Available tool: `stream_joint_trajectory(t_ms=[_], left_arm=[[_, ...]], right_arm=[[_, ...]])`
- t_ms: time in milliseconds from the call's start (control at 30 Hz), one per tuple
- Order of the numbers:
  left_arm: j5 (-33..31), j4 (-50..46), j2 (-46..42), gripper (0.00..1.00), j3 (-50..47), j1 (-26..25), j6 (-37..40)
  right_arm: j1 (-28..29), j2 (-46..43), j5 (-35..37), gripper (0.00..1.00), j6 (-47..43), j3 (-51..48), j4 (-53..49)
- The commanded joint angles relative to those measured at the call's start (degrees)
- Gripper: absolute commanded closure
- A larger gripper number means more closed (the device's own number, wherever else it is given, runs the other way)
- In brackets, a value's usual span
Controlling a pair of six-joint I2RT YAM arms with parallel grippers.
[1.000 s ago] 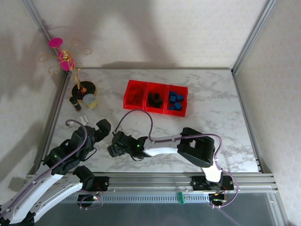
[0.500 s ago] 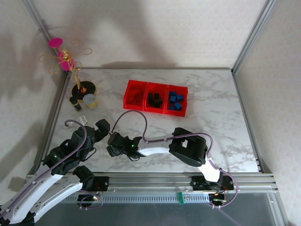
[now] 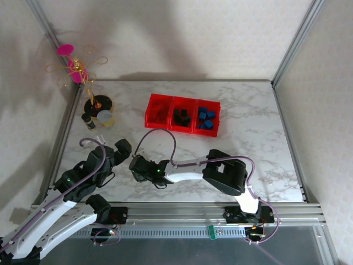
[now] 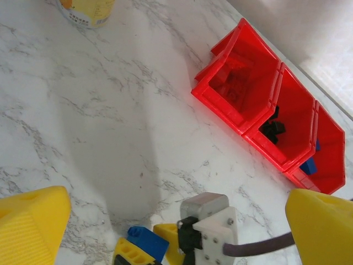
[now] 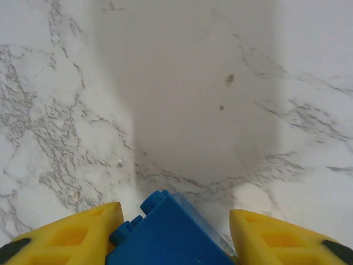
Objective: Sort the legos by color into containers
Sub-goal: Pick up the lego from the bottom-center of the table, then place the lego in the container.
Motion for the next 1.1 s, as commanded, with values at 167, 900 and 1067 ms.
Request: stream_joint_trajectory(t_ms=[167,900,1067], left_arm=[[3.1,5.2,2.9,0.00,3.0,0.7,3.3],[8.4,24.2,19.6,0.00,3.8,1.0,9.8],[8.7,25.1,21.4,0.00,4.2,1.1,9.8]], right_arm=[[-6.7,-13.1,3.4,0.55,2.6,-5.7,-2.8],[-41.4,-17.0,12.2,0.51,-3.7,-5.9,-3.5],[-44.2,-11.6,8.9,0.50,-5.0,-1.6,-2.9]])
